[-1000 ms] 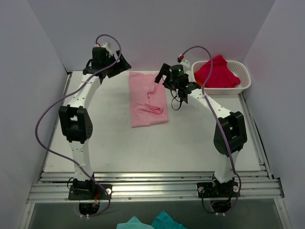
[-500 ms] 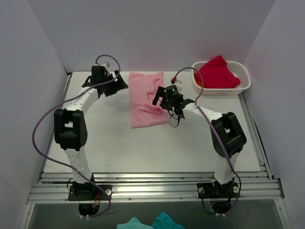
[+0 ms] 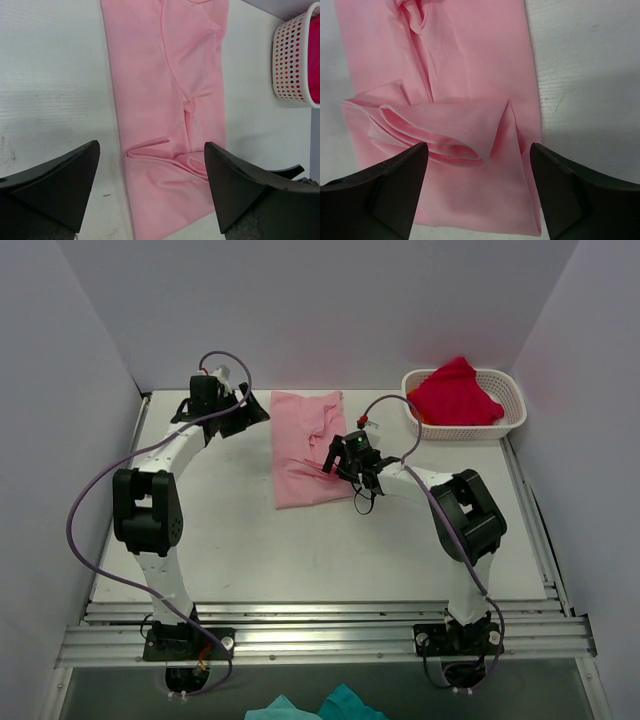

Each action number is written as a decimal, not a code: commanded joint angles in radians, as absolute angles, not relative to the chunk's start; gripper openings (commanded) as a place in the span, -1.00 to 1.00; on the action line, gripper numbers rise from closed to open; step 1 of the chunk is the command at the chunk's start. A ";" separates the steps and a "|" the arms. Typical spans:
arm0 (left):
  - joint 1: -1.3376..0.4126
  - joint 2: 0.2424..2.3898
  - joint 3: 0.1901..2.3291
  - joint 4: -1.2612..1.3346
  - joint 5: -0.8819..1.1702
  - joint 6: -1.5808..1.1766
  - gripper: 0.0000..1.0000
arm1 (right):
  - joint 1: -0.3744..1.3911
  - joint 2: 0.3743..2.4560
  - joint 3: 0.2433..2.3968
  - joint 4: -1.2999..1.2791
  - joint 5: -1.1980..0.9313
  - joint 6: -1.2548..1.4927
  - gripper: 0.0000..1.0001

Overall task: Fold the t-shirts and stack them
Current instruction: Fold the folded rectangular tshirt in 1/3 of the way

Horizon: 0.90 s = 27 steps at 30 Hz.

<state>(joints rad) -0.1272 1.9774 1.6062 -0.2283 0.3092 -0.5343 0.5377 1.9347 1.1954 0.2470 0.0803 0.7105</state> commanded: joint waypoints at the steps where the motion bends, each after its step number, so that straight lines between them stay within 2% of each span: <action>1: -0.115 1.977 1.624 -0.178 0.334 -0.526 0.89 | 0.543 1.944 1.192 0.285 0.094 0.715 0.54; 2: -0.115 1.979 1.624 -0.178 0.334 -0.526 0.88 | 0.543 1.948 1.193 0.284 0.094 0.715 0.43; 4: -0.115 1.983 1.624 -0.173 0.334 -0.528 0.89 | 0.543 1.953 1.196 0.284 0.094 0.713 0.34; 6: -0.114 1.986 1.624 -0.175 0.333 -0.526 0.89 | 0.540 1.962 1.201 0.285 0.089 0.713 0.09; 9: -0.112 1.991 1.623 -0.175 0.331 -0.526 0.89 | 0.540 1.970 1.201 0.285 0.084 0.712 -0.03; 11: -0.109 1.993 1.623 -0.175 0.333 -0.528 0.89 | 0.538 1.973 1.201 0.288 0.086 0.712 -0.20; 16: -0.110 1.990 1.621 -0.175 0.333 -0.526 0.89 | 0.535 1.983 1.206 0.290 0.083 0.710 -0.39; 19: -0.107 1.990 1.620 -0.173 0.330 -0.526 0.89 | 0.535 1.993 1.215 0.287 0.077 0.710 -0.76; 22: -0.107 1.991 1.617 -0.172 0.330 -0.525 0.89 | 0.534 1.999 1.230 0.273 0.075 0.710 -1.00; 27: -0.109 1.997 1.617 -0.169 0.330 -0.526 0.89 | 0.534 1.985 1.267 0.250 0.077 0.703 -1.00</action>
